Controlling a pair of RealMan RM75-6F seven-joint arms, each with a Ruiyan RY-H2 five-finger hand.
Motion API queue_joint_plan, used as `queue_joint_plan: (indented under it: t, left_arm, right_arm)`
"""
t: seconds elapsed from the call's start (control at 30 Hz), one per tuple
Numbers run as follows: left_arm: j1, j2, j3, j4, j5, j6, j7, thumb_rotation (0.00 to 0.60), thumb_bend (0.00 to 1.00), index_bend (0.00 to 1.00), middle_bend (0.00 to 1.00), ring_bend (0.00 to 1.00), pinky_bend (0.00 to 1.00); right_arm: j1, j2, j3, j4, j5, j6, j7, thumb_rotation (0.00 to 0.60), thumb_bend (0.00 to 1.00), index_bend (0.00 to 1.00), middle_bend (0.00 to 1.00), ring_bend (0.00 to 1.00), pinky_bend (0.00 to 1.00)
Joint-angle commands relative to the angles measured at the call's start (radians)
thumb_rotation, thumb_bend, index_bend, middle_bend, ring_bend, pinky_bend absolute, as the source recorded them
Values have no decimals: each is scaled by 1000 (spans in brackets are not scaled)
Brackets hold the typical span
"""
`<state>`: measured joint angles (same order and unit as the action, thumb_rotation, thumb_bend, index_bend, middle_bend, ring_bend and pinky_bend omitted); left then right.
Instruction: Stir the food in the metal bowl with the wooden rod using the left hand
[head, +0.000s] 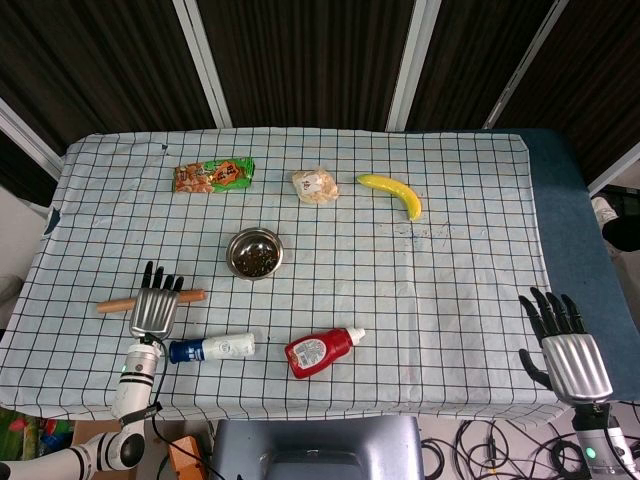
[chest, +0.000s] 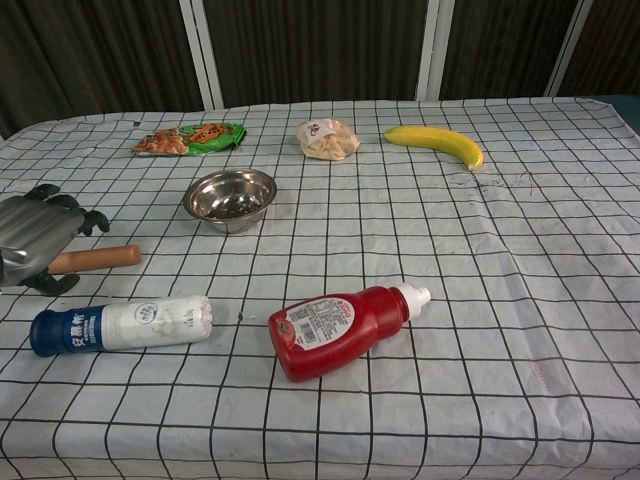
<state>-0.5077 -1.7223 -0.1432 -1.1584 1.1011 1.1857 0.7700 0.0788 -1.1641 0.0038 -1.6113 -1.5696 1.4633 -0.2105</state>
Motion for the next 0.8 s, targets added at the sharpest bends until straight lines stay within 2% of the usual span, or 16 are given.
queue_joint_plan:
  t: [0.03, 0.27, 0.53, 0.8]
  left_arm:
    - [-1, -1, 1, 2, -1, -3, 0, 600, 344, 243, 275, 118, 0]
    - [-4, -8, 3, 30, -2, -21, -22, 600, 346, 266, 289, 127, 1]
    - [-11, -40, 2, 123, 40, -16, -98, 600, 364, 458, 467, 223, 28]
    - [-17, -52, 2, 164, 45, -45, -122, 600, 357, 482, 461, 231, 24]
  right_arm:
    - [-1, 1, 0, 0, -2, 3, 3, 600, 314, 0, 0, 0, 0]
    - [-4, 1, -2, 0, -7, 7, 5, 600, 314, 0, 0, 0, 0]
    - [-2, 4, -2, -2, -1, -4, 7, 600, 314, 0, 0, 0, 0]
    - [-2, 10, -2, -11, 4, -8, 10, 600, 314, 0, 0, 0, 0]
